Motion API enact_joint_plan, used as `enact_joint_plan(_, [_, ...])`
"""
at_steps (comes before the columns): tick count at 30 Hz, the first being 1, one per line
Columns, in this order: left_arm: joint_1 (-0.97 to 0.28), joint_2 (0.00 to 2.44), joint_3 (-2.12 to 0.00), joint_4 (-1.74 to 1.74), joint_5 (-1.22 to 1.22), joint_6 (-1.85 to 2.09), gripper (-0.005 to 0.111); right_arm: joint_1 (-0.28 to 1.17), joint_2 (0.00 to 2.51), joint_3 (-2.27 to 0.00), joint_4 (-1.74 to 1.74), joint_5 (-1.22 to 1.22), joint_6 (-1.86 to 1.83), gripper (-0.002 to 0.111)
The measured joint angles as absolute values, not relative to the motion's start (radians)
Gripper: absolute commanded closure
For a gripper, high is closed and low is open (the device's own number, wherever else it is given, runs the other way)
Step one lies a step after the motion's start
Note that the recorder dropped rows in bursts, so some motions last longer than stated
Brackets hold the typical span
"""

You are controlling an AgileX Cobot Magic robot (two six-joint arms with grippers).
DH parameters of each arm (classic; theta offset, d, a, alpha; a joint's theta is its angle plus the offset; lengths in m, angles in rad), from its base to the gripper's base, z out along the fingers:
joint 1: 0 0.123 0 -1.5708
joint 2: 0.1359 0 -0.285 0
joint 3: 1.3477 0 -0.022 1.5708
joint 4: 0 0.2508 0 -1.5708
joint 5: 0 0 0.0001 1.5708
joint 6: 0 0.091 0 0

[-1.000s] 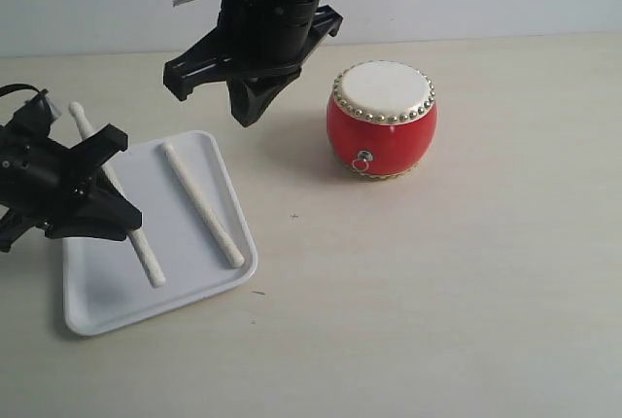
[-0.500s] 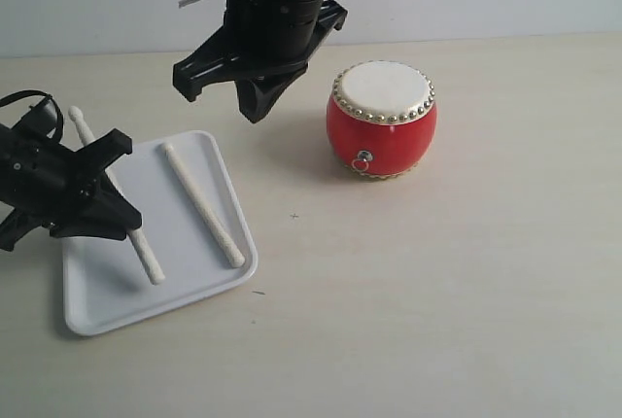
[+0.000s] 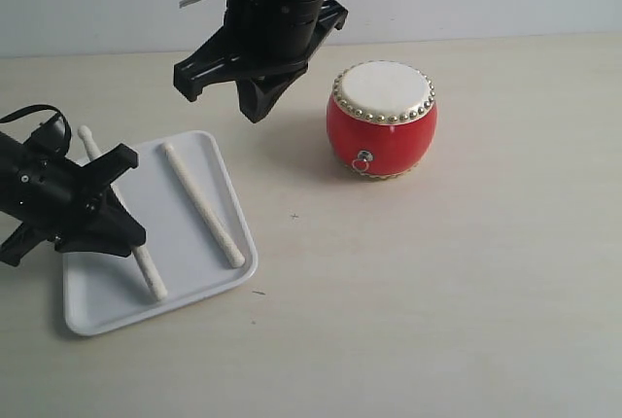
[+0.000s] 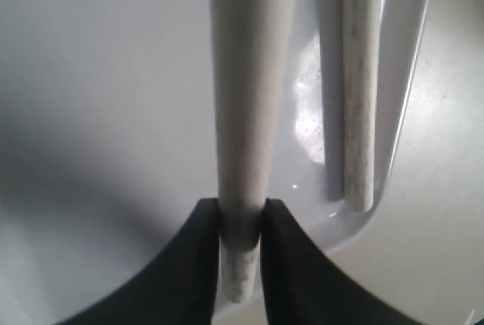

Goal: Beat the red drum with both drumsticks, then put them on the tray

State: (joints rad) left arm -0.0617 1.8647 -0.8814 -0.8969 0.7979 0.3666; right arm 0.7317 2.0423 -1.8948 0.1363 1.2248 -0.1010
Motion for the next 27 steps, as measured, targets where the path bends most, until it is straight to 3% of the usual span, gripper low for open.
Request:
enact_joint_plan(5, [-0.062,1.865,-0.881,-0.899,0.798,0.367,0.060,0.732,2.042,-1.895,0.136,1.225,-0.101,0.108])
enact_joint_plan(12, [-0.062,1.865,-0.881,-0.900,0.798,0.367,0.061,0.732,2.042,-1.895,0.136,1.225,-0.101,0.108])
enact_joint_plan(15, [-0.062,1.861,-0.881,-0.885,0.808,0.395,0.072,0.732,2.038,-1.893,0.121,1.223,-0.101,0.108])
enact_joint_plan(19, [-0.062,1.827,-0.881,-0.852,0.832,0.467,0.104,0.732,2.009,-1.893,0.091,1.221,-0.101,0.108])
enact_joint_plan(27, [-0.062,1.622,-0.764,-0.887,0.803,0.707,0.107,0.732,1.813,-1.893,0.049,1.197,-0.077,0.108])
